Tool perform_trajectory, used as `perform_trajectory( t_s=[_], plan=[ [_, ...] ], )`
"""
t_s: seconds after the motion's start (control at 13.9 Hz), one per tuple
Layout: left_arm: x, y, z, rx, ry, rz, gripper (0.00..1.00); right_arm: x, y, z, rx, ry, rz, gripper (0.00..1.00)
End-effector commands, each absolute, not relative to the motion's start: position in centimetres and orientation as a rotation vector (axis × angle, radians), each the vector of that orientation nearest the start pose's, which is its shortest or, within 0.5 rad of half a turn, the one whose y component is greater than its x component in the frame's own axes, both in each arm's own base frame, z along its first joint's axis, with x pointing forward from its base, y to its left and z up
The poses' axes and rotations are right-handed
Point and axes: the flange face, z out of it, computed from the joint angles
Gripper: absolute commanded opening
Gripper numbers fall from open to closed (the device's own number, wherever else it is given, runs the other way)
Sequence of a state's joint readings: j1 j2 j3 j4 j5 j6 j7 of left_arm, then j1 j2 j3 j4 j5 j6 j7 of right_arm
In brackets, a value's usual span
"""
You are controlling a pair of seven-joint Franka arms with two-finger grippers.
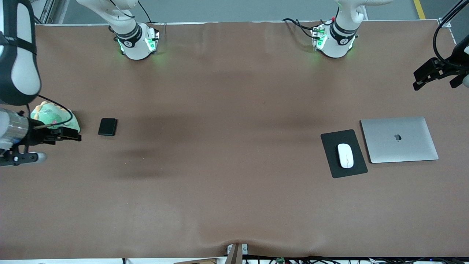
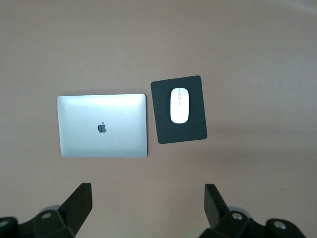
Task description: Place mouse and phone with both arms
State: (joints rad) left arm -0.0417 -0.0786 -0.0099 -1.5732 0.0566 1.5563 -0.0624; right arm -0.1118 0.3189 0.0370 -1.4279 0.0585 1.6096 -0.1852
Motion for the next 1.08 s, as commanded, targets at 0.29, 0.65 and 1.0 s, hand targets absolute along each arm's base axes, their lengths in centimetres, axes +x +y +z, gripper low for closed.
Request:
perform_trajectory(
  t_s=[0.29, 0.65, 1.0],
  plan=[
    [52.7, -2.8, 66.7, -3.108, 0.01, -0.051, 1.0, 63.3, -4.7, 58.3, -3.013, -0.185, 0.144, 1.0],
    [52.5, -3.0, 66.7, -3.108, 0.017, -0.034, 1.0, 57.4, -2.9, 65.0, -3.016, -0.224, 0.2, 1.0],
    [52.5, -3.1, 66.6, -3.109, 0.022, -0.027, 1.0, 52.2, -2.4, 66.3, -3.02, -0.218, 0.216, 1.0]
  ],
)
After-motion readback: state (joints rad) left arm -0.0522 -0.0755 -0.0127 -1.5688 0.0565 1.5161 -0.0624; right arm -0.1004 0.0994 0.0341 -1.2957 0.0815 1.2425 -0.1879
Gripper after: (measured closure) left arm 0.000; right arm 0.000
